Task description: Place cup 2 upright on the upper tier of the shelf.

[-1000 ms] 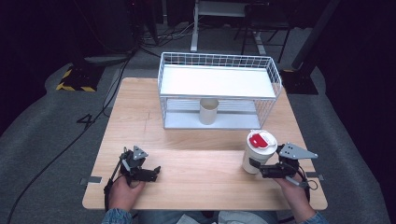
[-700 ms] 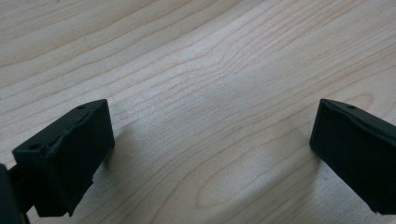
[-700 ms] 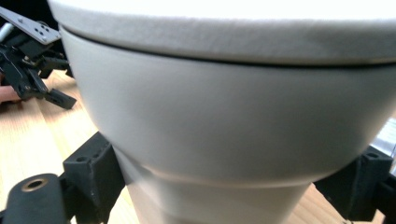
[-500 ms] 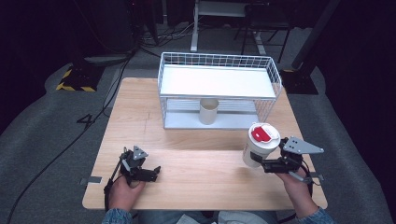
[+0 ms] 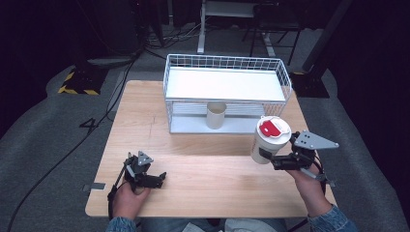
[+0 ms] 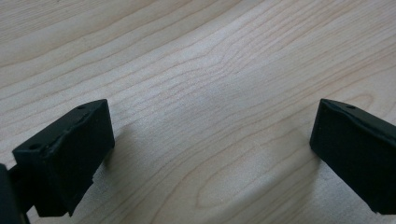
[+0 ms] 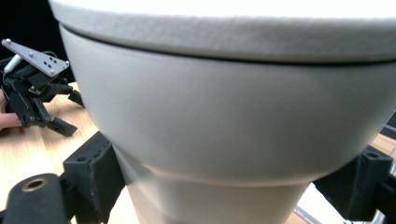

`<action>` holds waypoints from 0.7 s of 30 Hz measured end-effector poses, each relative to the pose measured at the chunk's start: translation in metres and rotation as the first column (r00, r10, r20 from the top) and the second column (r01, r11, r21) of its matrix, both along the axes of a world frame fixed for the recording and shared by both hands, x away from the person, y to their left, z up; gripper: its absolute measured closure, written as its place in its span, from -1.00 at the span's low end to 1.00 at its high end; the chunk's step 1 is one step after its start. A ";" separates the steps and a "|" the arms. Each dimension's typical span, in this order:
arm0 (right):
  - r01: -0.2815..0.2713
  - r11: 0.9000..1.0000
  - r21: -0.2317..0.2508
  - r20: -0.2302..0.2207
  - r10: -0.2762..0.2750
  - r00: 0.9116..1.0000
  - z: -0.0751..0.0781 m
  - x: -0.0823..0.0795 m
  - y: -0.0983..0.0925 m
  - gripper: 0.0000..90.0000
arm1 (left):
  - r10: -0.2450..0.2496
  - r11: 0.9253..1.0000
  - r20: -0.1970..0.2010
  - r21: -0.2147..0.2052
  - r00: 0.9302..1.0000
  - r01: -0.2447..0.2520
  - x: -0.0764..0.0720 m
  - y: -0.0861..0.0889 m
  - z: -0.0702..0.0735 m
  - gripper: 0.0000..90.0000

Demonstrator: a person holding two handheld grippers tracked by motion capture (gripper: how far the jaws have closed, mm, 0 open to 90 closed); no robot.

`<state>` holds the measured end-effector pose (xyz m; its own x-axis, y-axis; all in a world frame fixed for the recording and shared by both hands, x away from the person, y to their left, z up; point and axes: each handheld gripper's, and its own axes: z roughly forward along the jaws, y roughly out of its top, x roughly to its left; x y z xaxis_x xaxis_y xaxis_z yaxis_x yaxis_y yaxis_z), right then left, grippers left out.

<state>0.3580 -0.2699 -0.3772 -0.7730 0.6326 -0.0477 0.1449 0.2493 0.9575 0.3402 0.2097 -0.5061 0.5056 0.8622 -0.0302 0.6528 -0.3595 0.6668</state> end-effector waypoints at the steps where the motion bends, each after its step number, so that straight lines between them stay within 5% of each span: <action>1: -0.003 1.000 0.000 0.004 0.003 1.000 0.002 0.001 0.001 -0.70 | 0.000 1.000 0.000 0.000 1.000 0.000 0.000 0.000 0.000 -0.99; 21: -0.018 1.000 0.011 0.036 0.018 0.999 0.050 0.029 0.019 -0.70 | 0.005 1.000 0.000 0.005 1.000 -0.005 0.000 0.000 0.000 -0.99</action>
